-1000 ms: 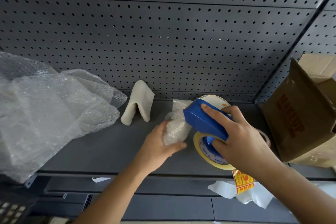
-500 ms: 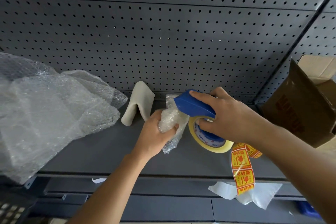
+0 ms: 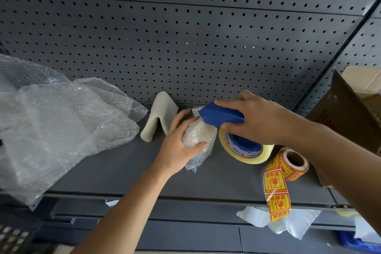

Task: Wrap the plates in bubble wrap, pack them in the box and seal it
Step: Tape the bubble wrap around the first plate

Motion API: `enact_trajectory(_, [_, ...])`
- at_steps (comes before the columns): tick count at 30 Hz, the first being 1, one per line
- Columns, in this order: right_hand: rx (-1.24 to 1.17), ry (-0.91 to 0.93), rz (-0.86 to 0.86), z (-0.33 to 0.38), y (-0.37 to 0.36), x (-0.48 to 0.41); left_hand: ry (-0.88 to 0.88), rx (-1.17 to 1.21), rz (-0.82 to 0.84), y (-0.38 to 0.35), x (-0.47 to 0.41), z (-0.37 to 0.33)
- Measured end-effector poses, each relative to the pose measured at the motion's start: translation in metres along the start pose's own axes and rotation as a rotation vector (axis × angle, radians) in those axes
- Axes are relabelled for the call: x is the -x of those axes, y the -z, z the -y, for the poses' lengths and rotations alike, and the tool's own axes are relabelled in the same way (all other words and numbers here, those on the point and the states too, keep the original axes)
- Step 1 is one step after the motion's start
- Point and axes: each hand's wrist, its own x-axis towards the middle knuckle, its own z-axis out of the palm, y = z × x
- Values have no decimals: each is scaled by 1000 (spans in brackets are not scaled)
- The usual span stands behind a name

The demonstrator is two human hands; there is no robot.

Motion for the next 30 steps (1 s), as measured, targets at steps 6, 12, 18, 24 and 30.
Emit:
enact_trajectory(6, [-3,29,53,1,14,-8,116,105,-62,-6,2,-7])
enact_trajectory(12, [-56,48,41,4,23,-9,110,195,-130,-8,2,-11])
enact_trajectory(18, [-159,38,-12,7,35,-5,154,381,-195,-10,5,-28])
enact_trajectory(24, [-185,39,-21,9,43,8,116,304,-223,-5,5,-39])
enact_trajectory(30, [-63,85,139,7,71,8,-3,-148,-164,1,6,-37])
